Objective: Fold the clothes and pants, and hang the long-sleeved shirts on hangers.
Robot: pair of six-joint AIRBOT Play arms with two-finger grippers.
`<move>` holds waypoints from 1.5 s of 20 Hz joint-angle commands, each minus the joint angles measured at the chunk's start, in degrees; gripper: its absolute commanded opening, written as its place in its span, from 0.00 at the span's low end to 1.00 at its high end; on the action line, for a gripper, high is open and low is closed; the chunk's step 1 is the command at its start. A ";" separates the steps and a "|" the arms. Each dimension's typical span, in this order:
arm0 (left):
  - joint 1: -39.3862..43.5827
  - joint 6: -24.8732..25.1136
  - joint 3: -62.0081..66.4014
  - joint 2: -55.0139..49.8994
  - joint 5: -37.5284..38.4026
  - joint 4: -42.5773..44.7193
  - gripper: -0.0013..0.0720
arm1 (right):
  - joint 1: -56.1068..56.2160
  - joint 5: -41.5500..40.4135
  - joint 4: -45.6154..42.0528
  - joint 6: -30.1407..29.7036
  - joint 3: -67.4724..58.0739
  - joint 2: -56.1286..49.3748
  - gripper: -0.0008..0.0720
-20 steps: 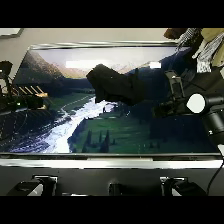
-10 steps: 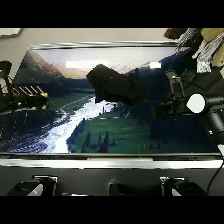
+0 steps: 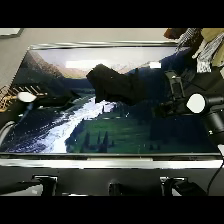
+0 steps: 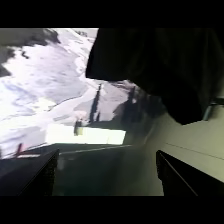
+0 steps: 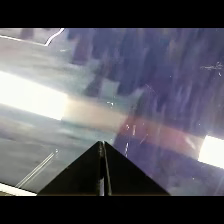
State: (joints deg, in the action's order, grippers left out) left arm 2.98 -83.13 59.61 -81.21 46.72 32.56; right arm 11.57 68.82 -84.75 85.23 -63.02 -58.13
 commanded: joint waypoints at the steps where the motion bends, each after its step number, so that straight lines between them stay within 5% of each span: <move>1: 2.64 9.73 2.47 -13.64 -3.08 -23.50 1.00 | 0.04 -0.17 0.02 0.04 0.02 0.04 0.05; 15: 8.26 7.43 13.29 -27.23 -8.52 -25.18 1.00 | 0.04 -0.26 0.09 0.07 0.02 0.04 0.05; 16: 8.68 7.50 13.35 -27.23 -9.29 -25.99 1.00 | 0.04 -0.44 0.07 0.07 0.02 0.04 0.07; 17: 9.05 7.50 13.40 -27.28 -10.12 -26.91 1.00 | 0.04 -1.51 -0.04 0.15 0.09 0.00 0.22; 18: 9.16 7.48 13.40 -27.32 -10.51 -27.26 0.77 | 0.04 -4.00 -1.27 3.32 0.09 -0.28 0.35; 19: 9.18 7.56 13.40 -27.32 -10.25 -27.21 0.22 | 0.04 -6.54 -3.41 8.83 0.09 -0.79 0.44; 20: 9.18 7.72 13.40 -27.30 -10.14 -27.23 0.04 | 0.04 -9.18 -7.15 17.59 0.09 -1.75 0.54; 22: 9.11 7.72 13.40 -27.30 -9.99 -27.21 0.04 | -0.02 -13.55 -16.22 40.63 0.07 -5.09 0.86; 24: 8.66 7.72 13.40 -27.28 -9.73 -27.23 0.04 | -2.47 -17.73 -14.25 55.34 0.02 -10.54 0.93; 26: 7.89 7.72 13.40 -27.26 -9.05 -27.21 0.04 | -9.73 -24.87 7.93 47.60 0.02 -17.07 0.95; 28: 7.13 7.72 13.40 -27.26 -8.07 -27.21 0.04 | -16.59 -30.01 39.47 20.50 0.00 -23.26 0.95; 30: 6.58 7.72 13.40 -27.26 -7.32 -27.19 0.04 | -20.39 -29.38 59.93 -2.12 0.00 -28.39 0.95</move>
State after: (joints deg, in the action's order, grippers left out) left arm 10.33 -75.46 72.97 -108.44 38.11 5.43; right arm -1.93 44.23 -61.34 111.63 -62.96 -78.56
